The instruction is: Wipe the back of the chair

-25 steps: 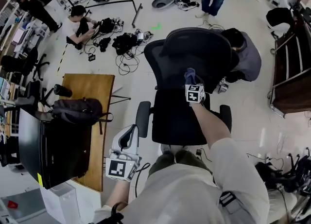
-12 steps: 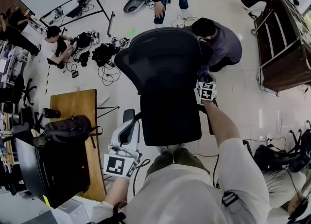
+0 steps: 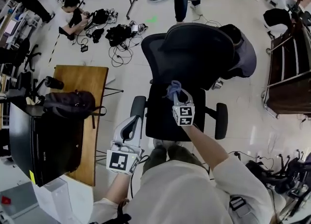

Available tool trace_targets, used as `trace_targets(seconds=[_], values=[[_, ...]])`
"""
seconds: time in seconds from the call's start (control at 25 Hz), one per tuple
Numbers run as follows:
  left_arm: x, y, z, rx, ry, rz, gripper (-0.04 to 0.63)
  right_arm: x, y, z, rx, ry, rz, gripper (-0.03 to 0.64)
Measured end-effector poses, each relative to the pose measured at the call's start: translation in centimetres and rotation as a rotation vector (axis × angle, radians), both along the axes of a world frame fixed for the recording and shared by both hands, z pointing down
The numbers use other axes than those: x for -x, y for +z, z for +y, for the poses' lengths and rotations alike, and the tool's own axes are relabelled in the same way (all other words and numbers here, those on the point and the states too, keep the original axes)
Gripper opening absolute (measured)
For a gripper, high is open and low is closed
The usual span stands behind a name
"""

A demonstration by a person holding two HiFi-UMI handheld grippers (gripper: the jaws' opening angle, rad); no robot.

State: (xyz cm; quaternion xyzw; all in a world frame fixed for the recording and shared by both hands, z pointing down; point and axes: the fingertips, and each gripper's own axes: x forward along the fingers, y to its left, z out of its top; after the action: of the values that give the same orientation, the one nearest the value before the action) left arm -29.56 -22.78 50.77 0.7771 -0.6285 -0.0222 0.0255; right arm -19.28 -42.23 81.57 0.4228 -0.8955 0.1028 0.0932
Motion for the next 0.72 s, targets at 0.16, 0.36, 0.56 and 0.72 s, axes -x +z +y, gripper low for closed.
trace_targets(seconds=[0.16,0.36,0.56,0.72], values=[[4.4,5.6,3.8,0.001,-0.068,-0.007,0.015,10.0,11.0,-0.6,0.072,-0.032,-0.01,0.046],[9.0,11.0,7.7,0.065,-0.197,0.037,0.015,16.0,19.2,-5.2,0.119,-0.051,0.068,0.044],[10.5,11.0,2.7,0.129,-0.283,0.041,0.015,16.0,19.7,-13.0,0.166,-0.046,0.097,0.044],[7.9,8.9,-1.4,0.149,-0.235,0.027,0.015,13.0,18.3,-14.7,0.181,-0.019,0.118,0.044]])
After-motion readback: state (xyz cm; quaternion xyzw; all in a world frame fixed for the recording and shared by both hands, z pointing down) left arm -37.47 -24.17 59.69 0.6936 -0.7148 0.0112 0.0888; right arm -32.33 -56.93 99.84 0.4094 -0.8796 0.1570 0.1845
